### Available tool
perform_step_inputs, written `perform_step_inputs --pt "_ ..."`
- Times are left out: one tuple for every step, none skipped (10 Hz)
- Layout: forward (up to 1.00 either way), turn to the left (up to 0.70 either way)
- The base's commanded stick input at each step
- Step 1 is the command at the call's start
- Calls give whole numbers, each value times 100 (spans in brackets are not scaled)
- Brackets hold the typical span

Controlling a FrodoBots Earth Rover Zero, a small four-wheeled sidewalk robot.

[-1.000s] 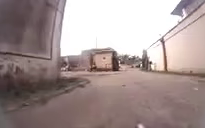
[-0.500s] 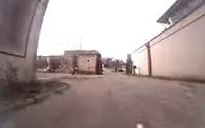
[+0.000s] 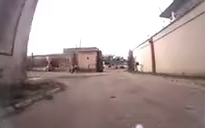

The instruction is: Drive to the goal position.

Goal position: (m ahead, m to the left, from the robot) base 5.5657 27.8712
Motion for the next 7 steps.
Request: perform_step_inputs --pt "100 0" --pt "100 0" --pt "100 0" --pt "100 0" --pt "100 0" --pt "100 0" --pt "100 0"
